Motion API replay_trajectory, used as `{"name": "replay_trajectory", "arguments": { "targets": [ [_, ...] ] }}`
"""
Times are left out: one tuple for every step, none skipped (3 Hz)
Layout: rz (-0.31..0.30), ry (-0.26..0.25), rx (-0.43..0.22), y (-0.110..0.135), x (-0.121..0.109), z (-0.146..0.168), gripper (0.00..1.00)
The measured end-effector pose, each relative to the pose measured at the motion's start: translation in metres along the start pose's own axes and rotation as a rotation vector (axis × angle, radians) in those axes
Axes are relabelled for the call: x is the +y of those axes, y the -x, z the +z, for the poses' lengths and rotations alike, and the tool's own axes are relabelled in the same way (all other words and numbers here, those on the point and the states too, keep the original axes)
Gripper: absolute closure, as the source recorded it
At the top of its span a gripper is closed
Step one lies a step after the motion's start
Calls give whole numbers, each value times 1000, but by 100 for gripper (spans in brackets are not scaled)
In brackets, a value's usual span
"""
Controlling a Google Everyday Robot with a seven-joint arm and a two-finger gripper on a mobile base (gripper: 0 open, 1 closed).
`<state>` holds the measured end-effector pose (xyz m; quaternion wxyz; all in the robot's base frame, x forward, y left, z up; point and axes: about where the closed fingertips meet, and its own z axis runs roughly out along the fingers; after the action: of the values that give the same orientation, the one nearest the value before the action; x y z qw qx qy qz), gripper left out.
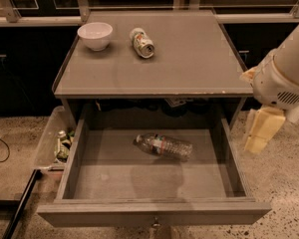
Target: Pick water bottle from top drawer and place on counter
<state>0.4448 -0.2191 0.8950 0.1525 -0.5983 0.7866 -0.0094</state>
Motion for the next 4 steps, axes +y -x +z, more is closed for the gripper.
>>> {"name": "replay_trajectory", "arguments": {
  "targets": [
    [37,37,-68,3,5,60,0],
    [67,63,-127,12,9,111,0],
    [100,101,-139,15,18,150,0],
    [101,101,-140,15,18,152,0]
  ]
}}
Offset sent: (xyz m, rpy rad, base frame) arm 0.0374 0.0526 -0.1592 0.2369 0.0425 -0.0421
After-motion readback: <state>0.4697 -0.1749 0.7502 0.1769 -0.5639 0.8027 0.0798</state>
